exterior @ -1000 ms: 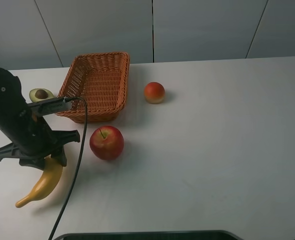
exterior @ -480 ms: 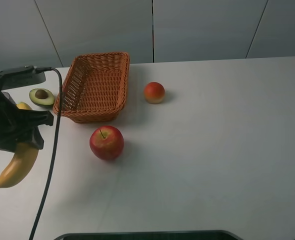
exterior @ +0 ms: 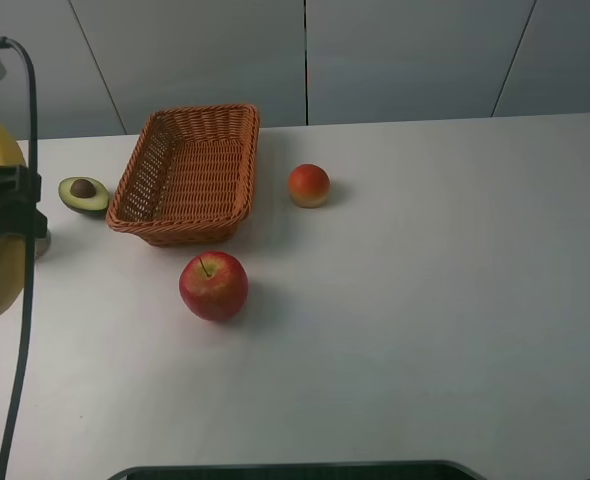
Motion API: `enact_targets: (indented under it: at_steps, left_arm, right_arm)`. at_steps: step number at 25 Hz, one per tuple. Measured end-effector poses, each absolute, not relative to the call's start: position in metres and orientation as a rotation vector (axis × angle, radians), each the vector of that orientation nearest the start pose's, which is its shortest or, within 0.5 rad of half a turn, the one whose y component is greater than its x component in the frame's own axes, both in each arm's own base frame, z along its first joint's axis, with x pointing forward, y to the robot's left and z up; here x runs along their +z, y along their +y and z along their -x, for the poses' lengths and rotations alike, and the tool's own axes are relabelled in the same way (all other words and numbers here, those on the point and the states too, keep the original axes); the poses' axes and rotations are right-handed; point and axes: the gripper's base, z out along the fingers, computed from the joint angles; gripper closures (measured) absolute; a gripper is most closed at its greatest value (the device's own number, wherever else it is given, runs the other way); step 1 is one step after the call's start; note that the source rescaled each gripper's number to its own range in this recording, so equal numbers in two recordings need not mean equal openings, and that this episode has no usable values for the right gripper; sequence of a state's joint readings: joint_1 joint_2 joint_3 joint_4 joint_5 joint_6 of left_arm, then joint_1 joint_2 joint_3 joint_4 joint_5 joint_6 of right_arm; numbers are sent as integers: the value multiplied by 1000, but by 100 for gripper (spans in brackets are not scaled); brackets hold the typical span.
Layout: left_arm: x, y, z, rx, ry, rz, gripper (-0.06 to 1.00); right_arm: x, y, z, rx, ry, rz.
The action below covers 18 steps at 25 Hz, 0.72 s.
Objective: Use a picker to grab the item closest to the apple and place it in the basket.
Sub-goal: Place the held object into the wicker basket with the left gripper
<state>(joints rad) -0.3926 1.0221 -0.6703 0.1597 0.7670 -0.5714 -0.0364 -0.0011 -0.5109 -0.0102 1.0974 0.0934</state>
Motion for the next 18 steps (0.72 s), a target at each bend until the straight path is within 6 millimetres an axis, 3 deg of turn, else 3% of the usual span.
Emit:
enact_targets:
  at_steps: [6, 18]
  left_arm:
    - [272, -67, -195, -185, 2343, -31, 94]
    - [247, -107, -251, -306, 2044, -384, 94]
  right_arm:
    - [277, -1, 8, 23, 2065, -135]
    - [277, -1, 8, 23, 2065, -135]
